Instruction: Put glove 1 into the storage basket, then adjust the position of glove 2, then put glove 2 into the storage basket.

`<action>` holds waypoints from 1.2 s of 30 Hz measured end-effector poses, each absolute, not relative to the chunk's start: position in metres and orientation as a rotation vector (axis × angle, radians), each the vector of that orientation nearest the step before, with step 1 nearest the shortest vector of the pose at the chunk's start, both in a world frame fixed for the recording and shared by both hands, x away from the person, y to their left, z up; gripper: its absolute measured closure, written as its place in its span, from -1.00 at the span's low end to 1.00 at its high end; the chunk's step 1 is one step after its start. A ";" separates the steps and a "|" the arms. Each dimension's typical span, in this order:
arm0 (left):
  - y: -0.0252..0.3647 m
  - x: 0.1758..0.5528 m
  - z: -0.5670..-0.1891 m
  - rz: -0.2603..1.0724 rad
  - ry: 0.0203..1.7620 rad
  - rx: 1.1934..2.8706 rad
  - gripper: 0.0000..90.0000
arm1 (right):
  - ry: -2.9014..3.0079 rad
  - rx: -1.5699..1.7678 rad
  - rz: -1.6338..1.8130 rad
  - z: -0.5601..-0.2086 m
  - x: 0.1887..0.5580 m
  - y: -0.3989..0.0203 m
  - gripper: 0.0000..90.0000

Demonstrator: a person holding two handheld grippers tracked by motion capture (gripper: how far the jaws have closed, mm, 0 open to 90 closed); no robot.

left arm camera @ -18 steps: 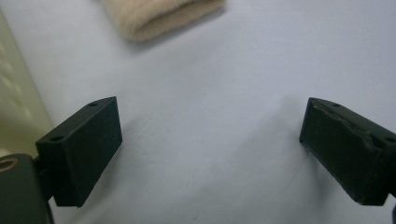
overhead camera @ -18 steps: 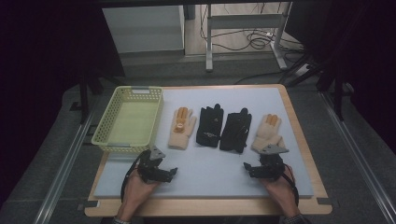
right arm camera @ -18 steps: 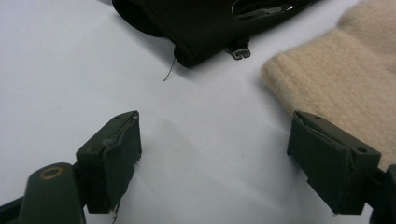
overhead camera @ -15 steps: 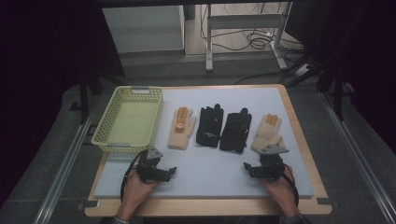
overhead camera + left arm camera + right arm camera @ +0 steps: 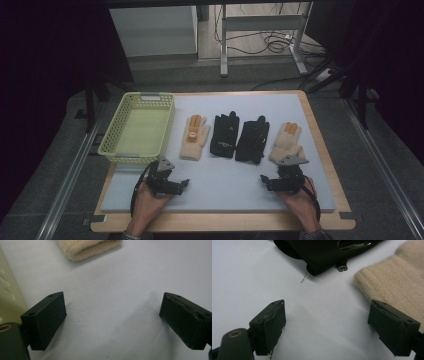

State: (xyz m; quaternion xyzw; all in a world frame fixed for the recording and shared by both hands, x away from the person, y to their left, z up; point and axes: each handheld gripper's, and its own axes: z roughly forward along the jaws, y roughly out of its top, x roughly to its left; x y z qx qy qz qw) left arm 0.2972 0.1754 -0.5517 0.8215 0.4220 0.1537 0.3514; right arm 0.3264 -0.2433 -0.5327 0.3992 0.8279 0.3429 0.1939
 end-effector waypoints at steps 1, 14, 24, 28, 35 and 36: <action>0.175 0.297 -0.552 0.398 1.092 2.126 -0.84 | 2.322 1.120 0.963 -0.533 0.326 -0.243 -0.68; 0.176 0.297 -0.552 0.396 1.092 2.125 -0.84 | 2.319 1.115 0.970 -0.531 0.326 -0.244 -0.55; 0.176 0.297 -0.552 0.397 1.093 2.124 -0.84 | 2.313 1.125 1.009 -0.519 0.329 -0.241 -0.49; 0.176 0.297 -0.552 0.397 1.093 2.124 -0.84 | 2.334 1.115 1.025 -0.512 0.335 -0.238 -0.46; 0.176 0.297 -0.552 0.396 1.093 2.124 -0.84 | 2.320 1.083 1.021 -0.495 0.355 -0.230 -0.28; 0.176 0.297 -0.552 0.397 1.093 2.124 -0.84 | 2.319 1.084 1.022 -0.493 0.364 -0.227 -0.21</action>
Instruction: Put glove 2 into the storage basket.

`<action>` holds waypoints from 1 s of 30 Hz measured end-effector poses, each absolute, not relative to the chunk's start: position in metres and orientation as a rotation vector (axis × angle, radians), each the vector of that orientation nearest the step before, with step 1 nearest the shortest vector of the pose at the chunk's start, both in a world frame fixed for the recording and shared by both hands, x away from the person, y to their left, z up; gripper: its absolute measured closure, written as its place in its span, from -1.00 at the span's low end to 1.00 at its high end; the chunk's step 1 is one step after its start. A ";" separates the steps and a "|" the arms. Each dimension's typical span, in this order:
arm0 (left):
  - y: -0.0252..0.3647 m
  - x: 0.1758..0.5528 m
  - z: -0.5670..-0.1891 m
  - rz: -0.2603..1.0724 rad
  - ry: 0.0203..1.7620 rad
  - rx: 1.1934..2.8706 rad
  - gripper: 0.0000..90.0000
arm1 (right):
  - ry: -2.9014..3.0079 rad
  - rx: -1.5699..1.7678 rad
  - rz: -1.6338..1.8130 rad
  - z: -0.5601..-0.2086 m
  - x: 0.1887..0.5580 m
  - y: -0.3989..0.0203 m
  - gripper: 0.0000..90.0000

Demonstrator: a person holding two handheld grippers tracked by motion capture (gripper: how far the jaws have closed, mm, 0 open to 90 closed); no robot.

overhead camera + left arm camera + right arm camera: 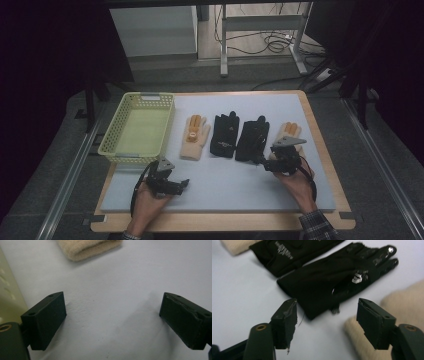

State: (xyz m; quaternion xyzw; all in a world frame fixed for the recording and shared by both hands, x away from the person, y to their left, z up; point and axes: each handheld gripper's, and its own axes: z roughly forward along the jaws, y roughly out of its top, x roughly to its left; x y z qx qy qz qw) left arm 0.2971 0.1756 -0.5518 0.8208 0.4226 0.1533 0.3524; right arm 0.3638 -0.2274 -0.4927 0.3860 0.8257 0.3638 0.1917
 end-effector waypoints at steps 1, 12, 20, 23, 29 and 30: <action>0.176 0.297 -0.552 0.397 1.093 2.124 -0.84 | 2.319 1.084 1.022 -0.493 0.364 -0.227 -0.21; 0.176 0.297 -0.552 0.396 1.094 2.123 -0.84 | 2.322 1.101 0.970 -0.494 0.427 -0.202 -0.10; 0.176 0.297 -0.552 0.397 1.094 2.122 -0.84 | 2.326 1.162 0.842 -0.515 0.462 -0.191 -0.36; 0.176 0.297 -0.552 0.397 1.093 2.122 -0.84 | 2.365 1.187 0.894 -0.518 0.466 -0.194 -0.09; 0.176 0.297 -0.552 0.396 1.093 2.123 -0.84 | 2.368 1.236 0.944 -0.517 0.464 -0.197 0.53; 0.176 0.297 -0.552 0.396 1.093 2.123 -0.84 | 2.382 1.236 0.960 -0.518 0.463 -0.197 0.65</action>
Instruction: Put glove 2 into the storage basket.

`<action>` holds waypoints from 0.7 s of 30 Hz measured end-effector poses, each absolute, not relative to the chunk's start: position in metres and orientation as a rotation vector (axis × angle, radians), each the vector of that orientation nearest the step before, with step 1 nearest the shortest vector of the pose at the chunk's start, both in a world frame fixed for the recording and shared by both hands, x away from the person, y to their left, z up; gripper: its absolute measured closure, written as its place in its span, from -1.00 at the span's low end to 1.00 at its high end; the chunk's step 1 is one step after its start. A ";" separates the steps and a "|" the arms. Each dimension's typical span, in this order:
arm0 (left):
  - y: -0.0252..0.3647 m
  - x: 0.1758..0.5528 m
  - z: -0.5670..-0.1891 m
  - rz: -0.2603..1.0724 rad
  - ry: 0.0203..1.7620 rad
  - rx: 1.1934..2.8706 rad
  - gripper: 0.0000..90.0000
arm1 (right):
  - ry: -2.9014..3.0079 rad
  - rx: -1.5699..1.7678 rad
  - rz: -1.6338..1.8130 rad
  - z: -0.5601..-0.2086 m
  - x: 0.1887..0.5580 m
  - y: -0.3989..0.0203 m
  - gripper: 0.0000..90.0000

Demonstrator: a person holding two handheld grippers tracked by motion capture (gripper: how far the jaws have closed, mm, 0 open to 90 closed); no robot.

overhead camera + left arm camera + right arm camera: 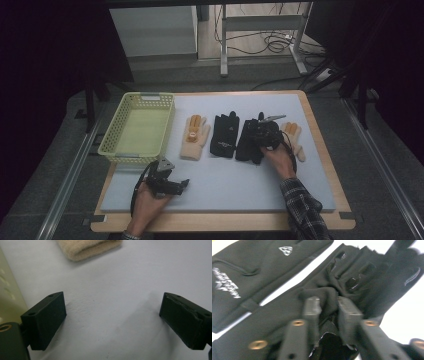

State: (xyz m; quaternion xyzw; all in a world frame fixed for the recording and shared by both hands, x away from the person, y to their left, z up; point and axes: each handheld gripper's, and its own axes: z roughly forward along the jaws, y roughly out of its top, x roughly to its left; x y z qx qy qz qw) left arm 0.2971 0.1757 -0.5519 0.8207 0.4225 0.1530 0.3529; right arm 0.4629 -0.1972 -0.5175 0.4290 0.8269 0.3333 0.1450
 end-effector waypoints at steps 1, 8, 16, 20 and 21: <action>0.176 0.297 -0.552 0.396 1.093 2.123 -0.84 | 2.383 1.246 0.979 -0.518 0.462 -0.196 0.75; 0.176 0.297 -0.552 0.395 1.093 2.123 -0.84 | 2.360 1.258 1.005 -0.509 0.456 -0.197 0.84; 0.176 0.297 -0.552 0.395 1.093 2.124 -0.84 | 2.376 1.201 1.076 -0.486 0.428 -0.199 0.84; 0.176 0.297 -0.552 0.395 1.094 2.123 -0.84 | 2.391 1.166 1.147 -0.471 0.400 -0.199 0.84; 0.176 0.297 -0.552 0.396 1.094 2.123 -0.84 | 2.391 1.166 1.147 -0.471 0.400 -0.199 0.84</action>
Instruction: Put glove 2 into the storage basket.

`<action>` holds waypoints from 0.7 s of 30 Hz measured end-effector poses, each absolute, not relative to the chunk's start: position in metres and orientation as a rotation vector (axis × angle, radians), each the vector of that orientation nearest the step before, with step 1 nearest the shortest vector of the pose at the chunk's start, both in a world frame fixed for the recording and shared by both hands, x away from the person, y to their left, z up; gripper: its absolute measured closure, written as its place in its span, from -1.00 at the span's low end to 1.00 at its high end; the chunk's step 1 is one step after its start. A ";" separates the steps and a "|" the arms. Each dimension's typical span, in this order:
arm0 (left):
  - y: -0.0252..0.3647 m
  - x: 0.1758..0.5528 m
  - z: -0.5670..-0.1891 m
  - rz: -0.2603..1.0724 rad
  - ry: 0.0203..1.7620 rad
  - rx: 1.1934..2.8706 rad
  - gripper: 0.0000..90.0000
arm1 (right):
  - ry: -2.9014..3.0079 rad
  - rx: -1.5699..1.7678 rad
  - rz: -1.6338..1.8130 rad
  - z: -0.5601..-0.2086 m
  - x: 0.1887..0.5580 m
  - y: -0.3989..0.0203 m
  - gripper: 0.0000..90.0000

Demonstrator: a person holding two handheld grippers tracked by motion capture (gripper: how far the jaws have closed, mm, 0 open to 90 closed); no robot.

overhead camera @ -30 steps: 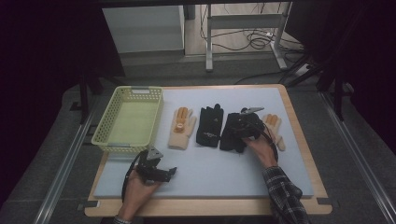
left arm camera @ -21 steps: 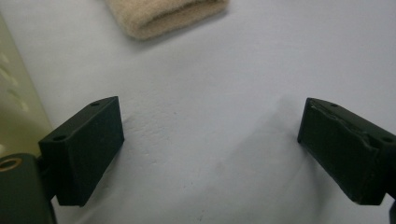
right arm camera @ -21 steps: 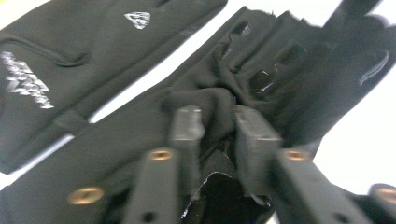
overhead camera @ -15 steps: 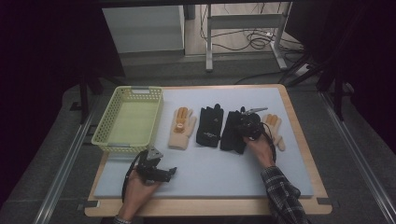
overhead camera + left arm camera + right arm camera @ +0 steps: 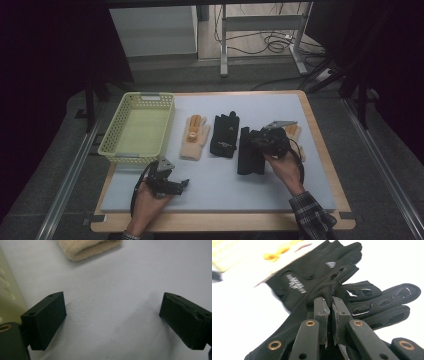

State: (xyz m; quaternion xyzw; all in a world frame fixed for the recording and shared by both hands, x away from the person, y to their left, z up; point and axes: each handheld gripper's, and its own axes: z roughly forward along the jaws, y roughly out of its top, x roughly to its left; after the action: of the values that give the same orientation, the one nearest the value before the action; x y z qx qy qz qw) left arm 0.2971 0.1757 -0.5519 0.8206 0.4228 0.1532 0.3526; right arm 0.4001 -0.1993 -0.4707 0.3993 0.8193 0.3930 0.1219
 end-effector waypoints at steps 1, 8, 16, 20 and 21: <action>0.176 0.297 -0.552 0.395 1.093 2.124 -0.84 | 2.398 1.154 1.151 -0.469 0.393 -0.199 0.84; 0.175 0.297 -0.552 0.396 1.096 2.118 -0.84 | 2.423 1.112 1.229 -0.465 0.344 -0.190 0.84; 0.176 0.297 -0.552 0.396 1.094 2.122 -0.84 | 2.484 1.111 1.234 -0.497 0.313 -0.167 0.53; 0.176 0.297 -0.552 0.396 1.094 2.123 -0.84 | 2.440 1.097 1.213 -0.493 0.325 -0.172 0.33; 0.176 0.297 -0.552 0.396 1.095 2.123 -0.84 | 2.429 1.094 1.215 -0.492 0.329 -0.174 0.33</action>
State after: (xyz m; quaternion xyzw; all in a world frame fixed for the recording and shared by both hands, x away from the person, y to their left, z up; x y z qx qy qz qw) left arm 0.2971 0.1756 -0.5519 0.8205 0.4231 0.1531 0.3527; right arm 0.3293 -0.1736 -0.4917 0.3714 0.8249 0.4126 0.1064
